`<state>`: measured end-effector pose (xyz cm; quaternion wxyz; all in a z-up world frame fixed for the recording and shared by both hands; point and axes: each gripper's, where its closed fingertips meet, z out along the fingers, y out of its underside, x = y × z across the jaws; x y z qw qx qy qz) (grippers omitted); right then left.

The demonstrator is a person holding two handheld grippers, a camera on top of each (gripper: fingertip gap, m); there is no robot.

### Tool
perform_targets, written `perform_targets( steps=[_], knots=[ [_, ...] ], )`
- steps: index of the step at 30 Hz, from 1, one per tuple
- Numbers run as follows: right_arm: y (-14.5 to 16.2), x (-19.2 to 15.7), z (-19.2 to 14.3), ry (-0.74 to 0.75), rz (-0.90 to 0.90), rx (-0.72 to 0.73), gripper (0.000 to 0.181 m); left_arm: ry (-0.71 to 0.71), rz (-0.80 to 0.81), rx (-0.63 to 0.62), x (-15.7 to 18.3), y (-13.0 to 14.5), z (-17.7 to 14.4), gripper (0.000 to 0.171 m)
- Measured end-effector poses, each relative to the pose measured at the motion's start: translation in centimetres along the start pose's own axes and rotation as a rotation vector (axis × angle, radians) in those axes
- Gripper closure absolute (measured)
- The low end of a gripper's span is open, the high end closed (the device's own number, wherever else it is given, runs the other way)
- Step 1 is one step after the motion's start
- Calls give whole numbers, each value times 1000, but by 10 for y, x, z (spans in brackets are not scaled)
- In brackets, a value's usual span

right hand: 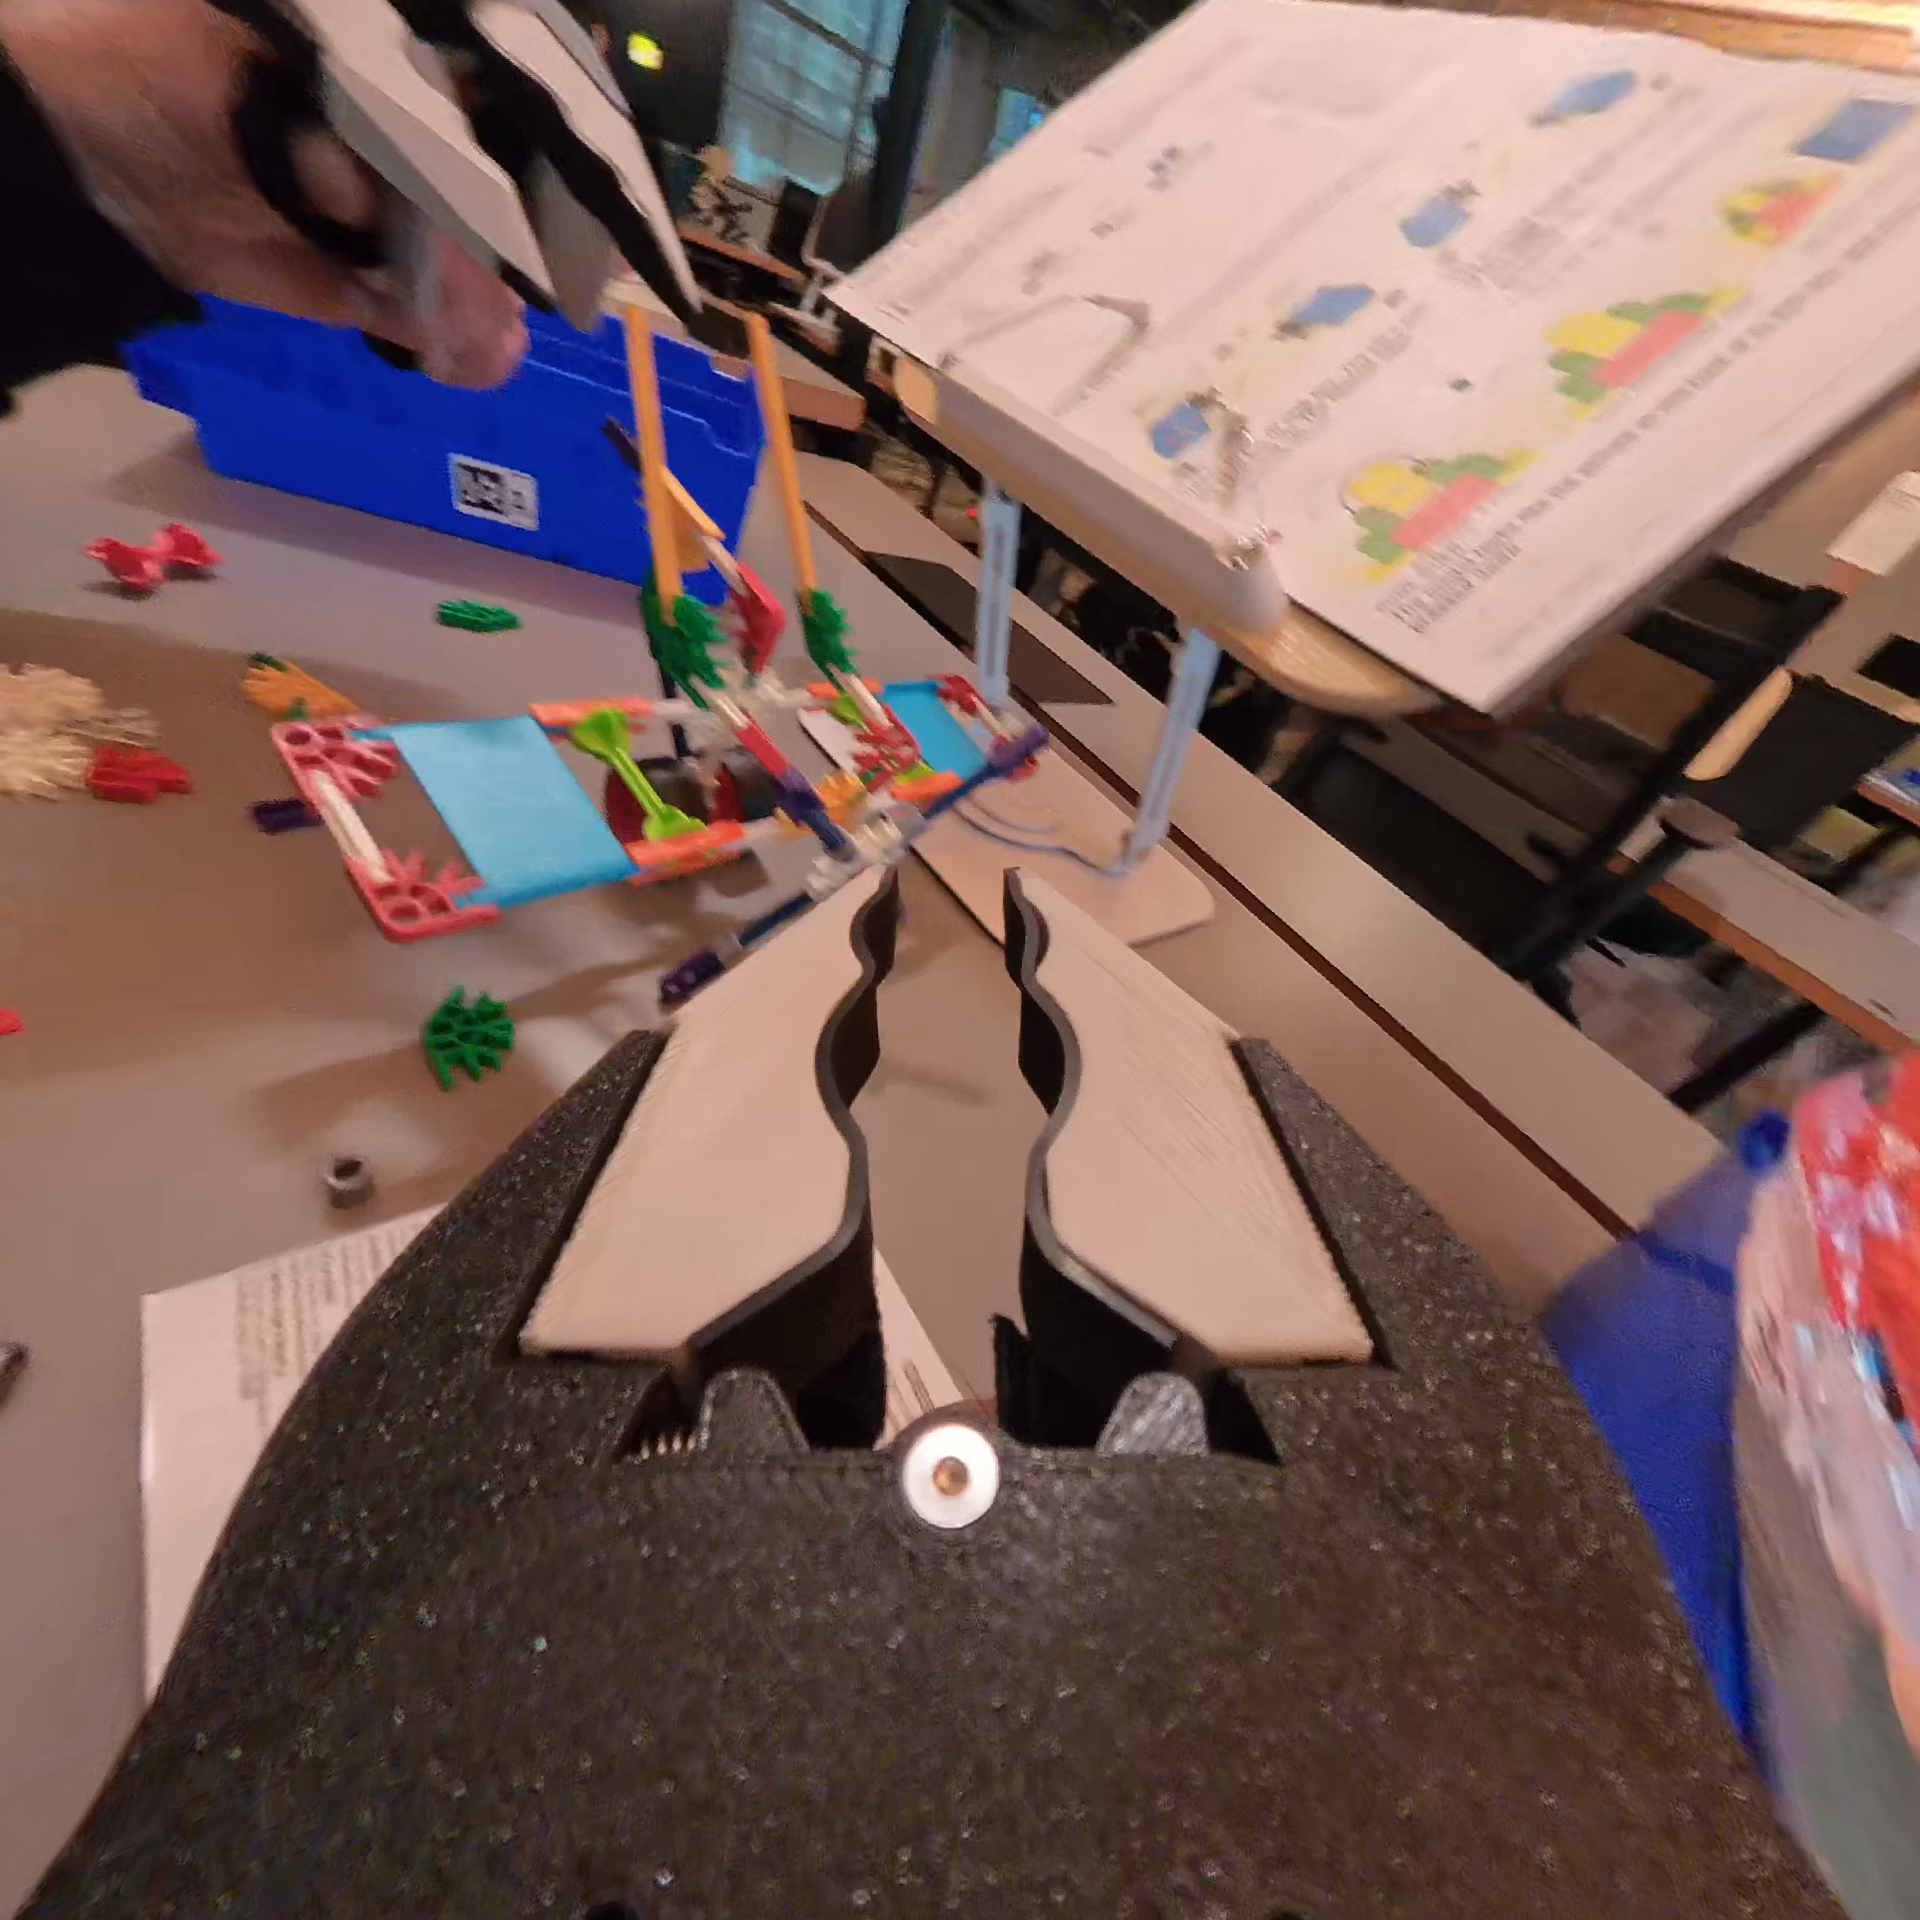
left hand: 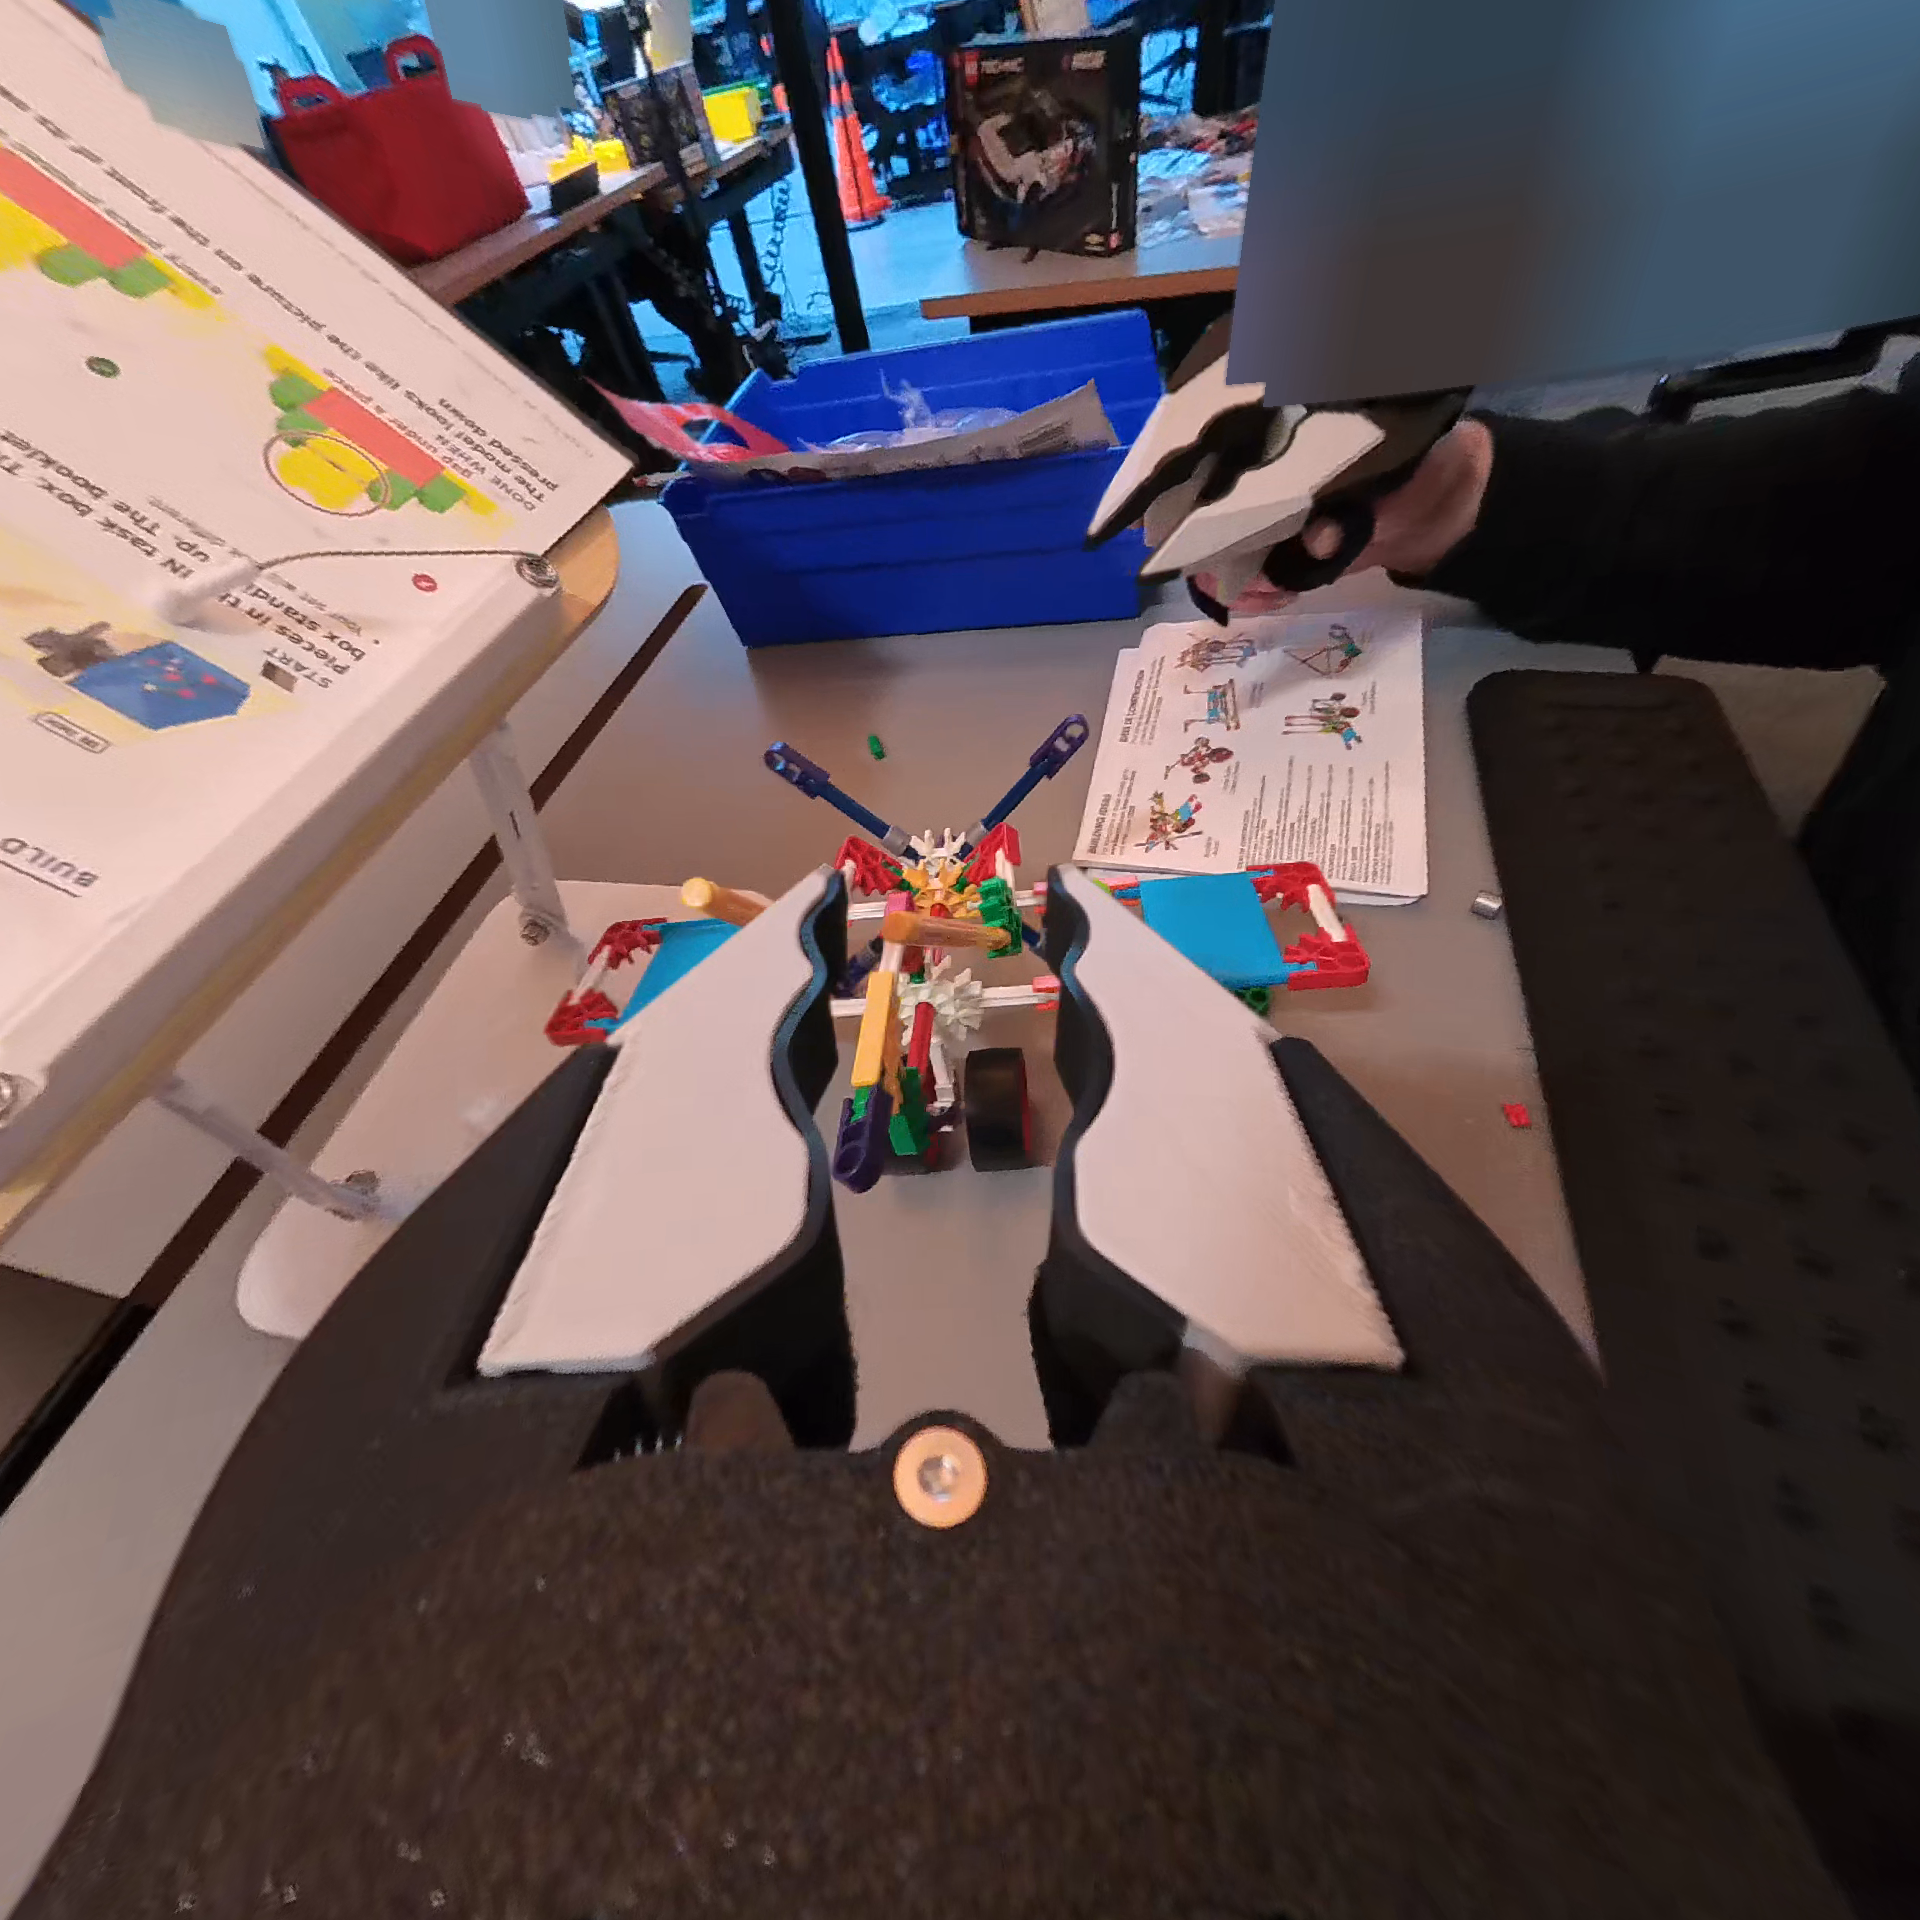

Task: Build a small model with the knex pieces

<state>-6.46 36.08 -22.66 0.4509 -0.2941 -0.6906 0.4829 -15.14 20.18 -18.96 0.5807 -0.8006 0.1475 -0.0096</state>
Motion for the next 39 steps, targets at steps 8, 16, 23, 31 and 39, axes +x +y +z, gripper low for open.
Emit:
perform_targets(
  steps=[8, 16, 23, 31, 39],
  knots=[
    [-35, -44, 64, -450, -153, -219, 151, 52, -33, -9, 4, 9, 14, 149],
    [-20, -59, 105, -702, -154, -300, 151, 74, -46, -6, 4, 13, 19, 159],
    [-4, -65, 112, -762, -176, -324, 152, 82, -37, -8, 7, 14, 22, 165],
    [4, -64, 116, -751, -187, -355, 170, 83, -57, 10, 7, 12, 24, 166],
    [5, -65, 116, -758, -175, -348, 174, 82, -112, 24, 4, 13, 24, 166]
  ],
)
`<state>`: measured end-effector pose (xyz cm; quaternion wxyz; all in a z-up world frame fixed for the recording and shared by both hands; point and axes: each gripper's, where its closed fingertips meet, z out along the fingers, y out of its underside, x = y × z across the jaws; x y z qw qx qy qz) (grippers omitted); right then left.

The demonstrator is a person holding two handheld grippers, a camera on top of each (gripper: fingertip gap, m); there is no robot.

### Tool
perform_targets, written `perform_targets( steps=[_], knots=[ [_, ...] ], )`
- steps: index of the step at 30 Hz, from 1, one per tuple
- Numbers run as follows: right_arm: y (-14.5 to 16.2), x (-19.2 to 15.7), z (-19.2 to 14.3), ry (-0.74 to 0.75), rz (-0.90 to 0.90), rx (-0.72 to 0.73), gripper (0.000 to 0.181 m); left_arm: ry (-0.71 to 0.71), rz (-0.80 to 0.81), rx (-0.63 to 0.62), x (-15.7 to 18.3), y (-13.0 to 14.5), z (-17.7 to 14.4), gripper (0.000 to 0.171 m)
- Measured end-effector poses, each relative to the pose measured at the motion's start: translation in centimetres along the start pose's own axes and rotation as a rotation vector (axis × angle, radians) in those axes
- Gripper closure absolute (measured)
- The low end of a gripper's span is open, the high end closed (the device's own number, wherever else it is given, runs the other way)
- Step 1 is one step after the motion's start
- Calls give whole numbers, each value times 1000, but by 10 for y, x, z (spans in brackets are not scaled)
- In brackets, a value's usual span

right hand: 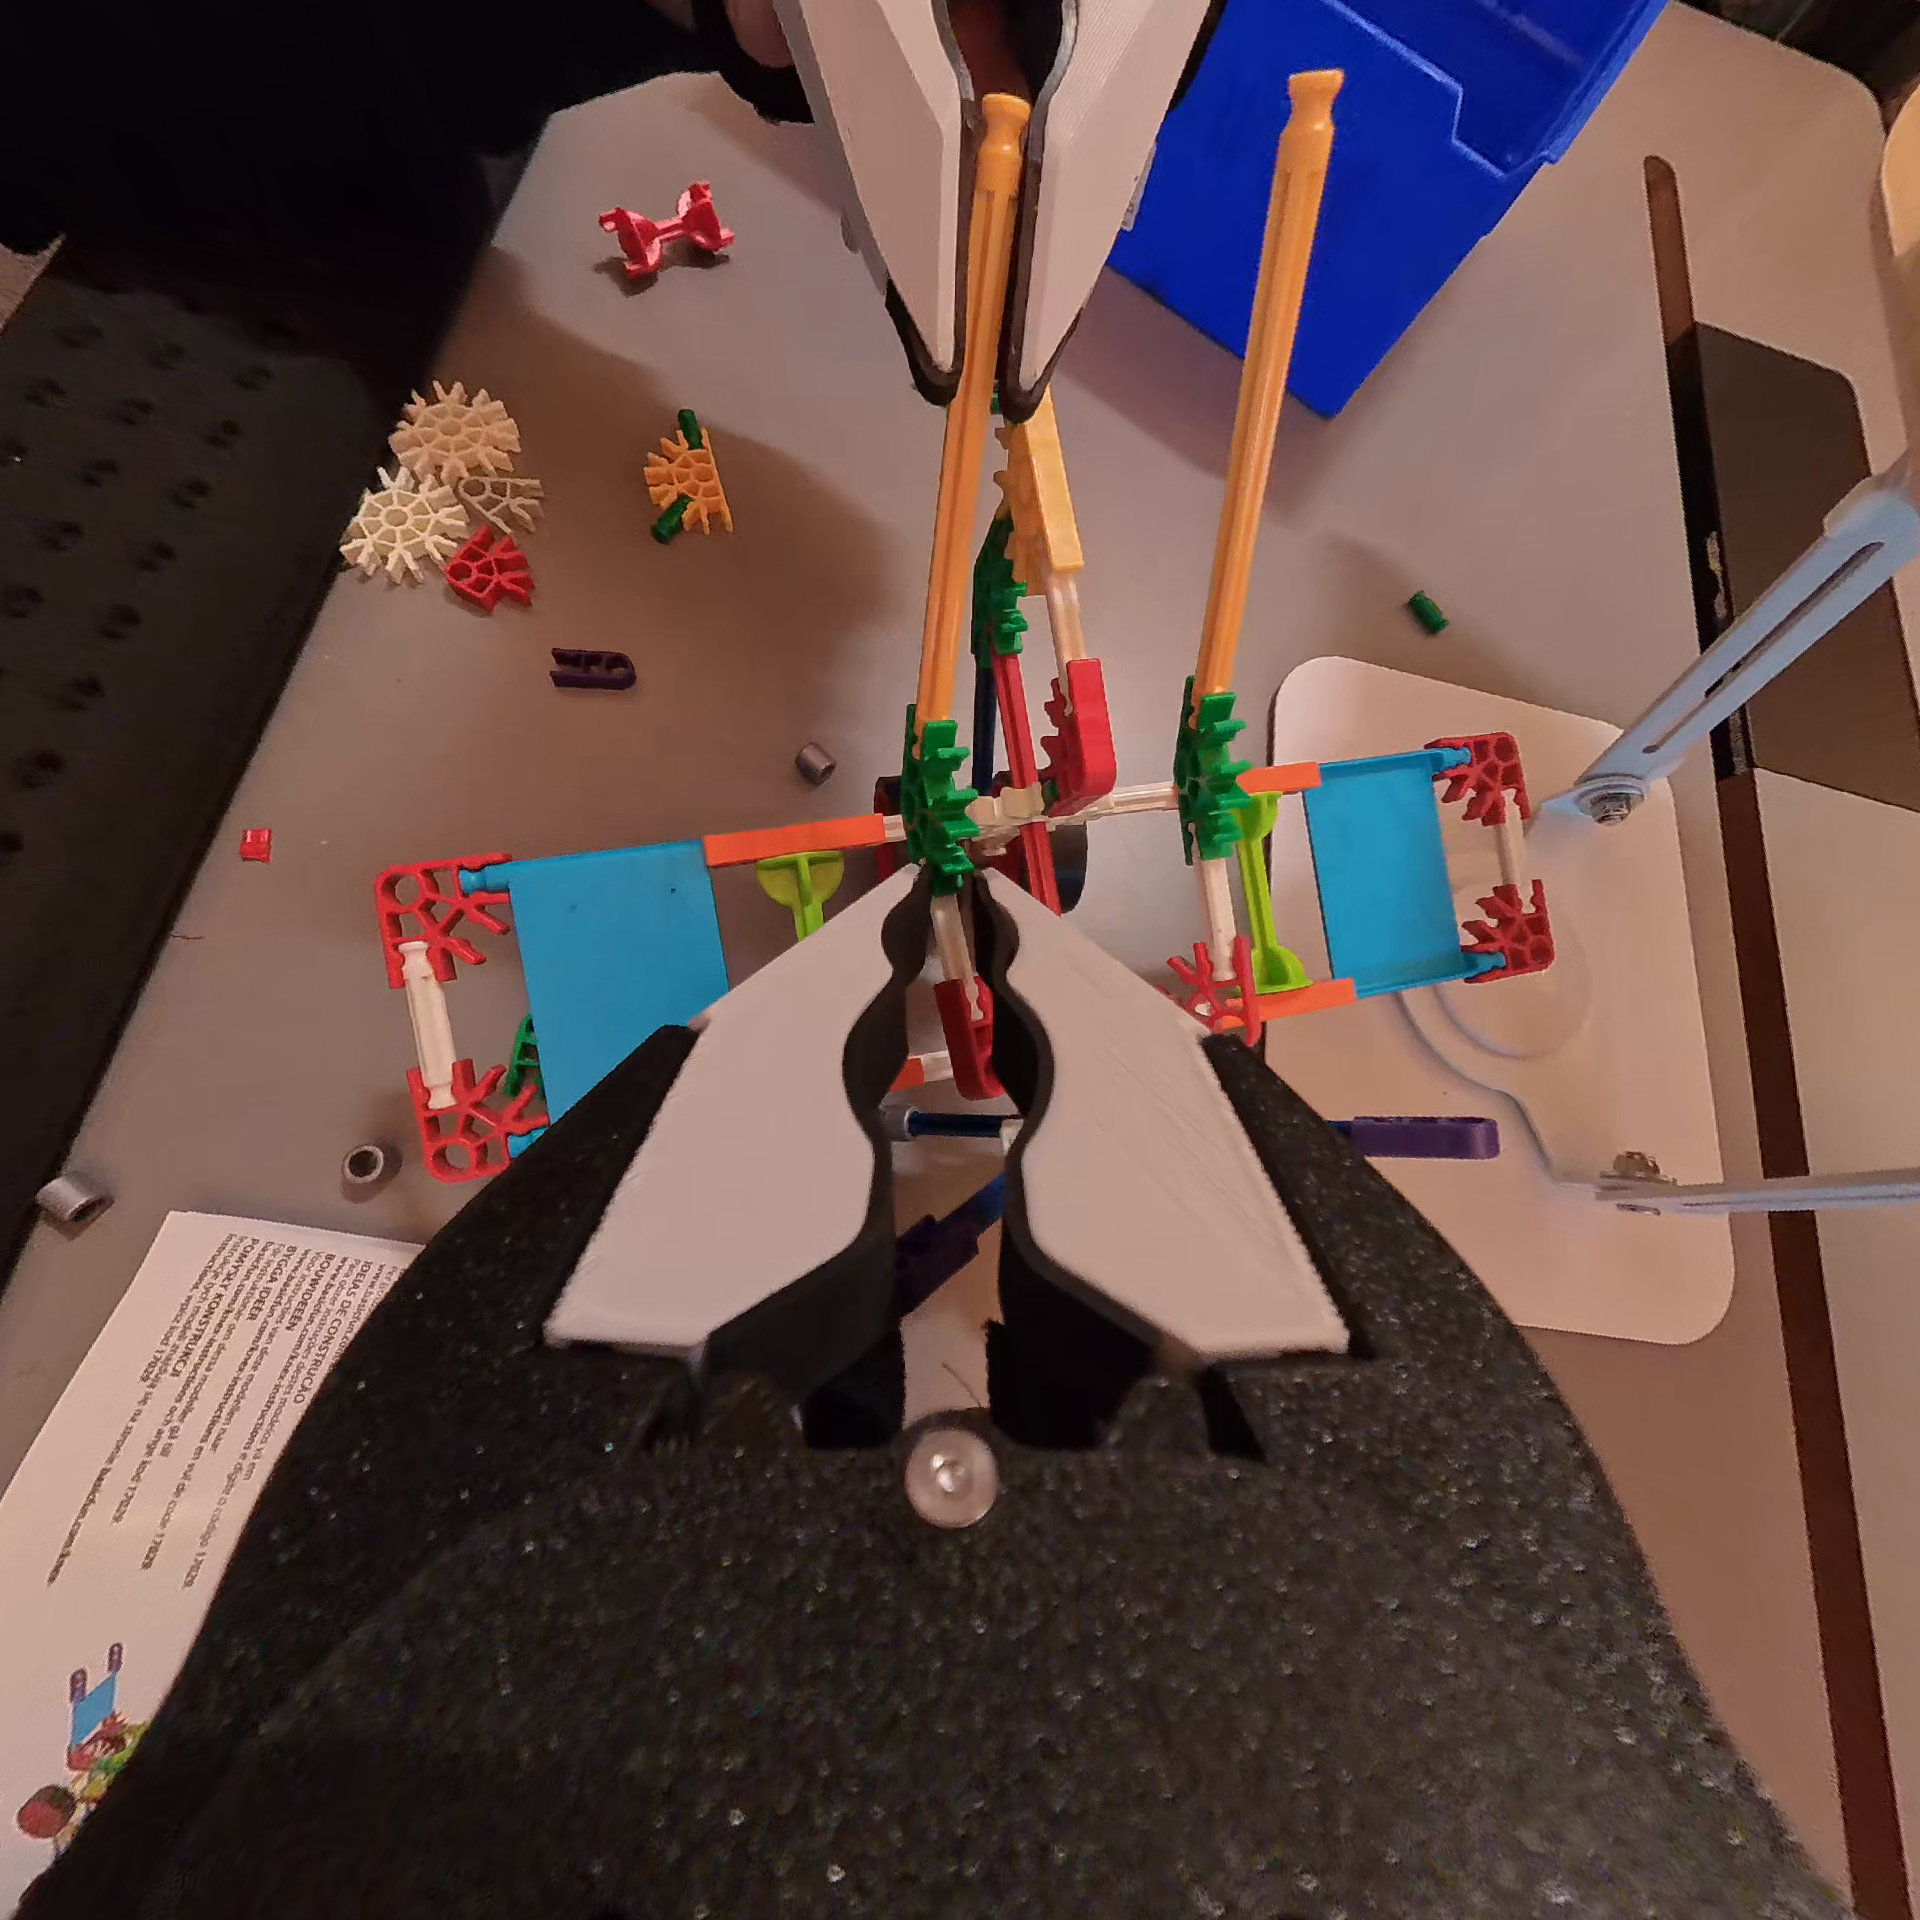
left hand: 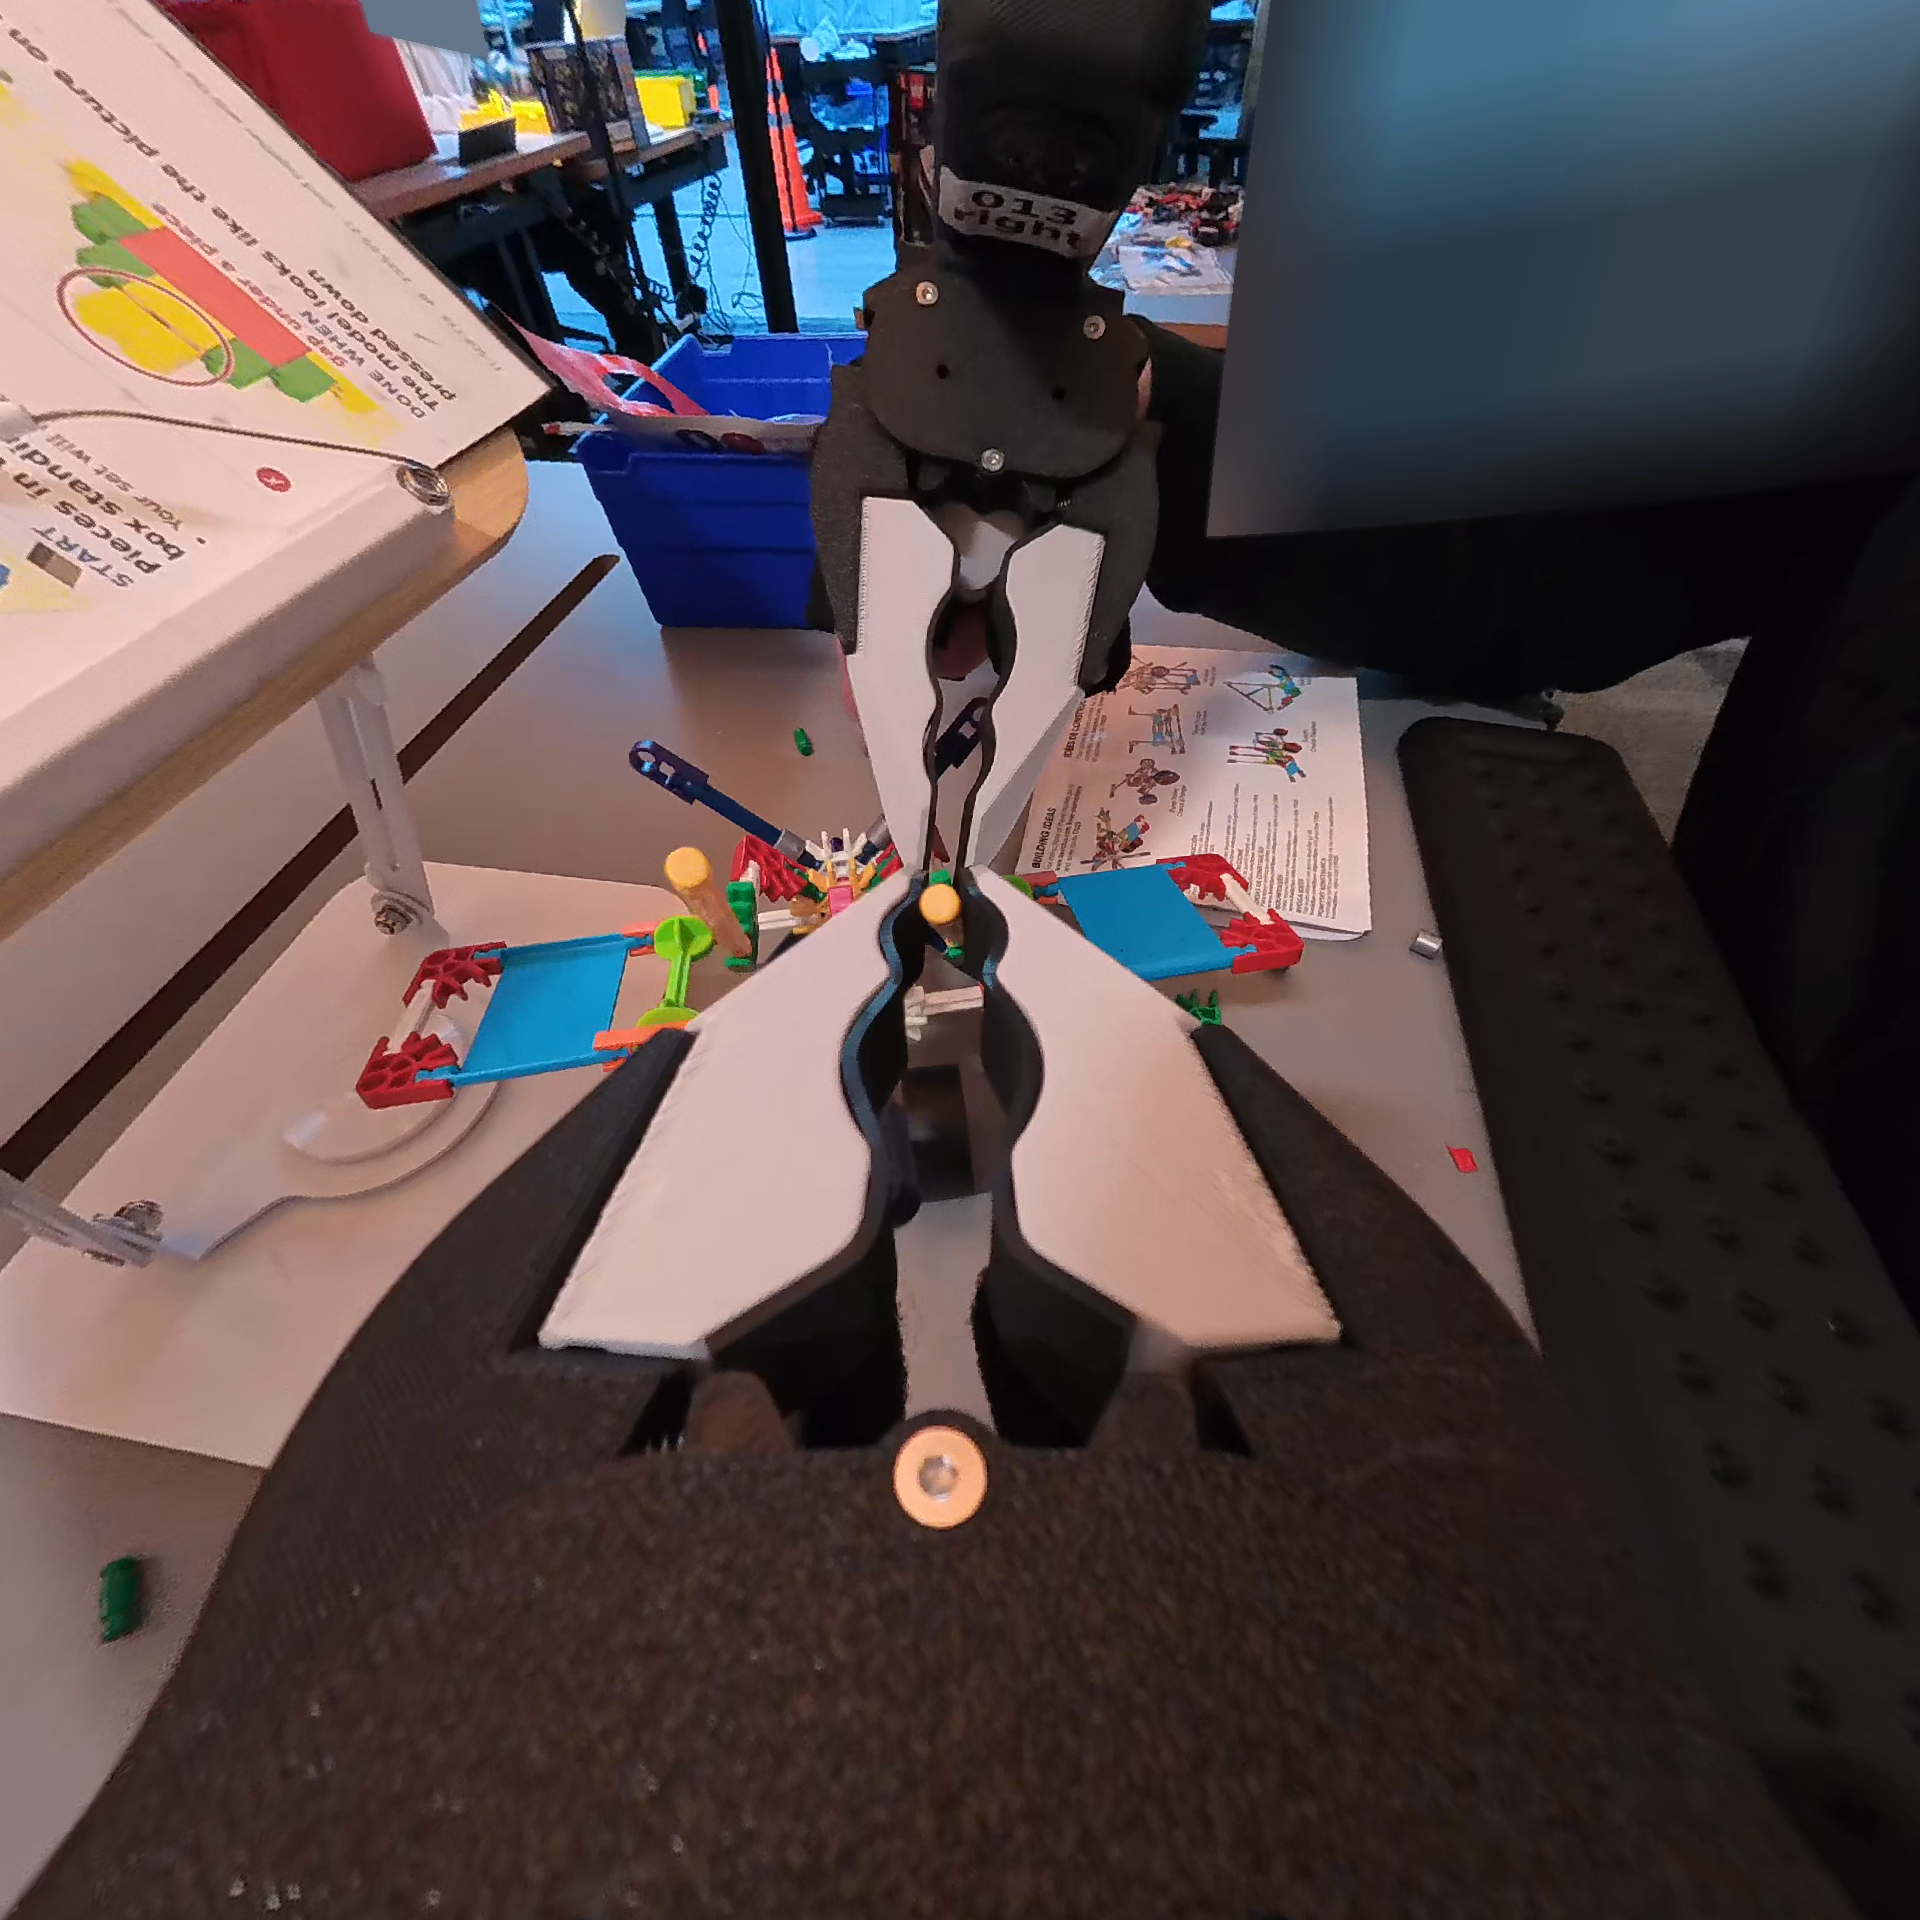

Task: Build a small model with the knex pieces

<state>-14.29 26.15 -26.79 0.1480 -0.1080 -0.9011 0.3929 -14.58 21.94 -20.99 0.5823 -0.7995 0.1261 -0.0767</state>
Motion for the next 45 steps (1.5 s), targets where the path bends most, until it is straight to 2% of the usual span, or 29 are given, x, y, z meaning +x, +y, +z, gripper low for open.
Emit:
perform_targets(
  steps=[23, 30, 39, 45],
  knots=[
    [1, 1, 0, -25, 28, 38, 176, -6, -107, -1, -7, 3, -1, 166],
    [1, -1, 2, -53, 49, 53, 176, -9, -39, -46, 1, 4, -1, 166],
    [0, -1, 2, -53, 56, 53, 176, -41, -151, -30, -3, 8, -7, 166],
    [-1, -1, 1, -77, 84, 71, 176, -71, -312, 8, -4, 7, -8, 166]
  ],
)
